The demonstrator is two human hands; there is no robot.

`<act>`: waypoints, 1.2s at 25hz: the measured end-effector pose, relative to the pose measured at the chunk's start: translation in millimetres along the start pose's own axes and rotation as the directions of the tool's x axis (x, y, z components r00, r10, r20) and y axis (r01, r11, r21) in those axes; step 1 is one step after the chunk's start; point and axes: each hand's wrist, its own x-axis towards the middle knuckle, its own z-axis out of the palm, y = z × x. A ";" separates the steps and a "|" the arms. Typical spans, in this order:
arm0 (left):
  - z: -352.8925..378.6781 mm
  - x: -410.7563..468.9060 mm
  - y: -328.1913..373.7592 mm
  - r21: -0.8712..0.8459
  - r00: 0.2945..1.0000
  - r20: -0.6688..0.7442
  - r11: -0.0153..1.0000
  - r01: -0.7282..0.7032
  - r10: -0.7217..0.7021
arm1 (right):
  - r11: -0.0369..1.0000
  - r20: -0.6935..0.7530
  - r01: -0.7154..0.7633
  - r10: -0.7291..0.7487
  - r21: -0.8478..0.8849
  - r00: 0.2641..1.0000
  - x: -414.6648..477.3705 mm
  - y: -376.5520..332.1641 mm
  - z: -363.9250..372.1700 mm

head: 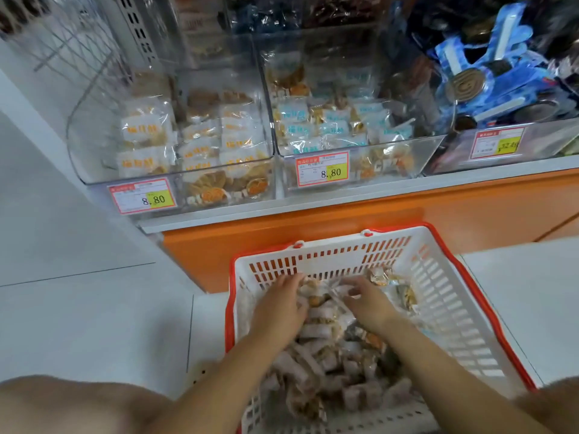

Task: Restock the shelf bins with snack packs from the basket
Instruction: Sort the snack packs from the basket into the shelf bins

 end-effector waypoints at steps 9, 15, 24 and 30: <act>35.3 1.6 -20.9 -0.260 0.954 0.076 0.918 0.300 -0.290 | 0.951 0.127 0.077 -0.040 -0.300 0.991 48.3 -5.7 71.8; 27.1 13.8 -19.4 -0.779 0.742 0.427 0.206 0.592 -0.518 | 0.906 -0.148 0.408 -0.422 -0.113 0.895 16.3 5.0 75.4; 27.9 7.9 -5.5 -0.857 0.839 0.461 0.100 0.506 -0.288 | 0.644 0.015 -0.048 0.056 0.764 0.998 -17.6 7.2 35.2; 24.4 -1.4 4.7 -0.865 0.865 0.482 0.085 0.495 -0.139 | 0.492 0.046 -0.090 0.101 0.866 0.994 -14.2 10.4 11.5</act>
